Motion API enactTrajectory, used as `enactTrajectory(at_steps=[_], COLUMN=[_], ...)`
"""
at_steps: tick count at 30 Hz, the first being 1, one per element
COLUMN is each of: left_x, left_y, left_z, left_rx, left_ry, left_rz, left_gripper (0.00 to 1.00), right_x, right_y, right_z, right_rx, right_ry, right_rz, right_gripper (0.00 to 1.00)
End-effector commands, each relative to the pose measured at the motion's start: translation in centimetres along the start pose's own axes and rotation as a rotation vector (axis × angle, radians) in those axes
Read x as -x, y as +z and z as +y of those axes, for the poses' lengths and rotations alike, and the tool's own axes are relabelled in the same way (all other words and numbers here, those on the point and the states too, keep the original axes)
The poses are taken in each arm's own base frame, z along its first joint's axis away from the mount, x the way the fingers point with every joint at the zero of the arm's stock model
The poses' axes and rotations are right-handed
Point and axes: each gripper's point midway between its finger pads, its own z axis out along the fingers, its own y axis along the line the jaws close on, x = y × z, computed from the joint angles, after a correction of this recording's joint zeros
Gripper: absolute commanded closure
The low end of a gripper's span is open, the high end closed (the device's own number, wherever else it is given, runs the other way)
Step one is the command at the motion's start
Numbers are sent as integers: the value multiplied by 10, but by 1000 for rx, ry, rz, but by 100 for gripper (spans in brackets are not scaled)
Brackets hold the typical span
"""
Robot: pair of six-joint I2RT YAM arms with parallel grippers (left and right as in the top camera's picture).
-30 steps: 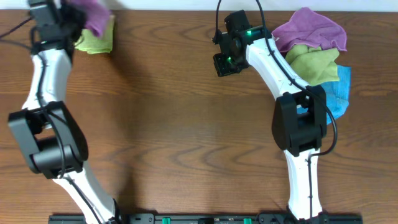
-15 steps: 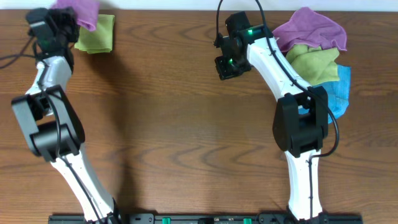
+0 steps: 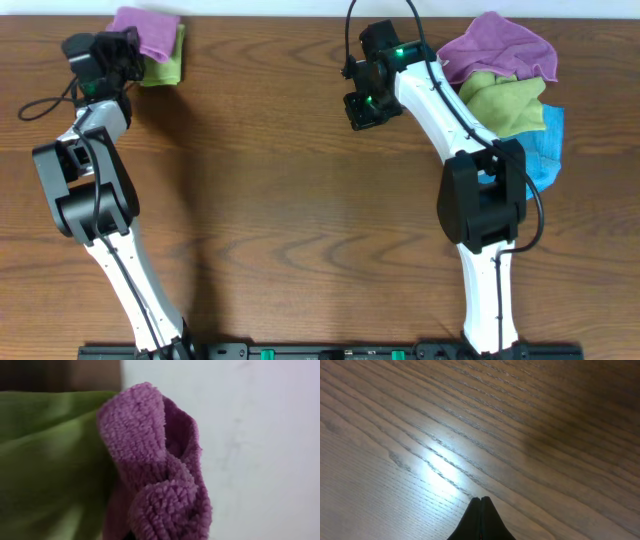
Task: Fold the cloth
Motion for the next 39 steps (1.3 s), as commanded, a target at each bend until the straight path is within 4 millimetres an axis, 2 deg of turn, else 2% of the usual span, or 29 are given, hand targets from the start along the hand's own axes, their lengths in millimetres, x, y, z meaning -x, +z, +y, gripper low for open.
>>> enactTrajectory(at_steps=[1,4,6,7,8,11,13,19,22,26,28,35,39], left_x=[-5,-7,-8,-9,-11,-18,-22,-28,-28,-25,-19,8,9], left_y=[4,4,4,4,4,3,1,-6,-11,-23,-34,-77,-95], left_z=[17,22,22,22,21,7,-4,-20,-20,-32,-43,-56,-62], left_rx=[38,57,56,56,53,-9,-48,-62,-12,16,32,158,176], left_ry=[21,22,22,22,22,90,111,87,78,125,152,185,169], left_rz=[21,29,37,43,54,104,134,163,158,138,115,23,66], left_gripper=[94,93,64,39,26,5,5,5,5,5,5,4,4], right_x=[12,12,12,12,12,11,10,7,7,6,6,6,8], right_y=[-22,-22,-22,-22,-22,-22,-22,-22,-22,-22,-22,-21,-20], right_z=[7,7,7,7,7,7,7,6,6,7,7,9,16], right_rx=[-13,-13,-13,-12,-12,-13,-13,-13,-13,-12,-12,-11,-8], right_ry=[-31,-31,-30,-31,-31,-30,-29,-27,-26,-26,-25,-31,-46], right_rz=[-58,-58,-57,-57,-57,-55,-51,-40,-36,-34,-33,-33,-39], right_gripper=[99,99,99,99,99,99,99,99,99,99,99,99,99])
